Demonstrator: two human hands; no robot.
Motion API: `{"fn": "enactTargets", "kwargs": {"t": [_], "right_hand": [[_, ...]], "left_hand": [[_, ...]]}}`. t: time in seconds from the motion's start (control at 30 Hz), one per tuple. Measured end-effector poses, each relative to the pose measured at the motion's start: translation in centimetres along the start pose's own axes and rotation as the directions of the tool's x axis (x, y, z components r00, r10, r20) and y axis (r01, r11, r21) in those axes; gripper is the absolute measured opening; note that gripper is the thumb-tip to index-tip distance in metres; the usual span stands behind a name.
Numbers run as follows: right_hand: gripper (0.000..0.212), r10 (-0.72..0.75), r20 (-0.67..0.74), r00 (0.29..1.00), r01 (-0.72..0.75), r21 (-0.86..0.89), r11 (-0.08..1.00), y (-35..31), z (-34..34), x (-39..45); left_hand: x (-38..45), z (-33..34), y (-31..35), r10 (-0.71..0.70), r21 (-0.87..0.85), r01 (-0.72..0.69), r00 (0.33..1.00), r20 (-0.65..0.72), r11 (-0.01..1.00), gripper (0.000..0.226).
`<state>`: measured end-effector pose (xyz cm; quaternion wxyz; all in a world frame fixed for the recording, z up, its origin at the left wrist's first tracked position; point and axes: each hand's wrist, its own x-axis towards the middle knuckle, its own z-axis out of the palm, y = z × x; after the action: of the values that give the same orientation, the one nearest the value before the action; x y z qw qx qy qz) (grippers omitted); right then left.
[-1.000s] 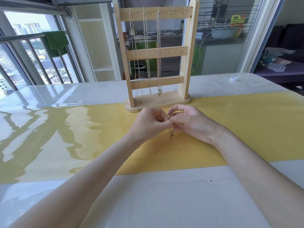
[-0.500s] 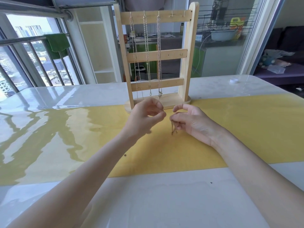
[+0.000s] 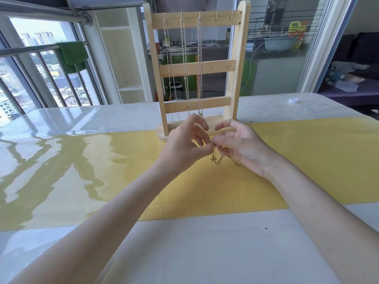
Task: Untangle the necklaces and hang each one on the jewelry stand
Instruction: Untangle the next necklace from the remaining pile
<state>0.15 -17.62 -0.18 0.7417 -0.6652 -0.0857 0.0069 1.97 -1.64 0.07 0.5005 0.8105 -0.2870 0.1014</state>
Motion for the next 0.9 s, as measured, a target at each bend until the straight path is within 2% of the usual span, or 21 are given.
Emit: {"fn": "enactTargets", "kwargs": {"t": [0.1, 0.23, 0.33, 0.57, 0.77, 0.9], "right_hand": [[0.021, 0.004, 0.046, 0.999, -0.004, -0.002, 1.0, -0.24, 0.0, -0.13], [0.019, 0.014, 0.076, 0.997, -0.016, 0.028, 0.999, -0.51, -0.06, -0.23], [0.02, 0.009, 0.072, 0.997, -0.012, 0.045, 0.999, -0.56, -0.1, -0.16], [0.02, 0.002, 0.067, 0.998, -0.006, 0.05, 0.999, -0.55, -0.19, -0.13], [0.02, 0.023, 0.073, 0.997, -0.026, 0.043, 0.999, -0.49, -0.03, -0.16], [0.018, 0.055, 0.097, 0.994, -0.059, 0.045, 0.997, -0.4, -0.04, -0.17]], "left_hand": [[-0.16, 0.09, 0.13, -0.021, -0.068, 0.022, 0.999, 0.024, 0.997, 0.032], [-0.11, -0.21, 0.24, -0.127, -0.303, 0.151, 0.987, 0.096, 0.941, 0.027], [0.14, -0.6, 0.28, -0.167, -0.353, 0.183, 0.983, 0.074, 0.918, 0.025], [0.31, -0.8, 0.38, -0.066, -0.181, 0.08, 0.994, 0.083, 0.98, 0.032], [0.28, -0.55, 0.17, 0.071, -0.024, -0.069, 0.995, 0.075, 0.997, 0.038], [-0.11, -0.57, 0.26, 0.139, -0.003, -0.14, 0.983, 0.121, 0.99, 0.035]]}}
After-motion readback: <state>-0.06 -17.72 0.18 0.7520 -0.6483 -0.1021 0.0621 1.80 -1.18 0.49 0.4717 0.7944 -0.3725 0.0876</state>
